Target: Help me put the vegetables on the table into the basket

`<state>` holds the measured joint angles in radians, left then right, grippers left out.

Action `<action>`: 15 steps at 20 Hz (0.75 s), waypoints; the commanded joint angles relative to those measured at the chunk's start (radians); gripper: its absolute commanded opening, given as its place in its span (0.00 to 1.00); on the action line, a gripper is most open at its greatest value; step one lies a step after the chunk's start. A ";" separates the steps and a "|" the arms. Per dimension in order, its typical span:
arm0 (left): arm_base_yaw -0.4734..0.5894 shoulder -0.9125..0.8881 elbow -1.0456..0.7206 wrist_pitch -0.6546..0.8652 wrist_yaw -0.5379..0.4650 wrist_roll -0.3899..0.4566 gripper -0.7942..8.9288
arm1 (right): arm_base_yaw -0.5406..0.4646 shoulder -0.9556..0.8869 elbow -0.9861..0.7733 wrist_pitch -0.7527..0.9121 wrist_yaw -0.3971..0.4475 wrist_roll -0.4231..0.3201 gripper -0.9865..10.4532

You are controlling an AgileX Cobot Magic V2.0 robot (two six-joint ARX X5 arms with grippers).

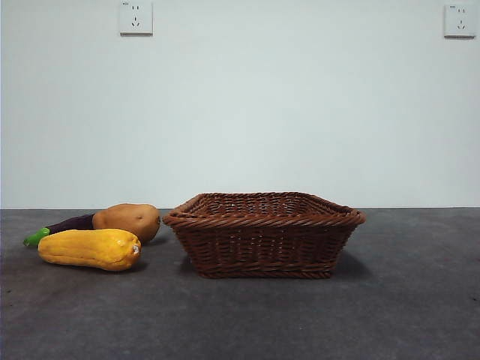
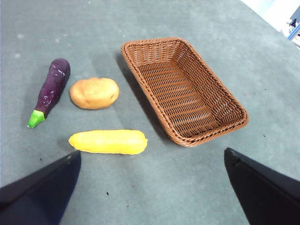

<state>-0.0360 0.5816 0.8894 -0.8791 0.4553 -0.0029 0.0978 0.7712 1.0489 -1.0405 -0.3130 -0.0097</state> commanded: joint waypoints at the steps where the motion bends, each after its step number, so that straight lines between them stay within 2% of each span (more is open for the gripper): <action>1: -0.003 0.010 0.003 0.008 0.001 0.008 0.73 | 0.001 0.046 0.003 0.056 -0.019 0.009 0.57; 3: -0.003 0.018 0.003 0.008 0.001 0.008 0.73 | 0.001 0.120 0.003 0.118 -0.055 0.032 0.57; 10: -0.003 0.034 0.003 0.034 0.001 0.008 0.73 | 0.064 0.483 0.072 0.266 -0.053 0.061 0.56; 15: -0.003 0.061 0.003 0.042 0.000 0.008 0.73 | 0.148 0.746 0.258 0.273 0.018 0.063 0.56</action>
<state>-0.0360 0.6434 0.8902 -0.8436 0.4553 -0.0025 0.2440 1.5021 1.3003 -0.7681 -0.2974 0.0456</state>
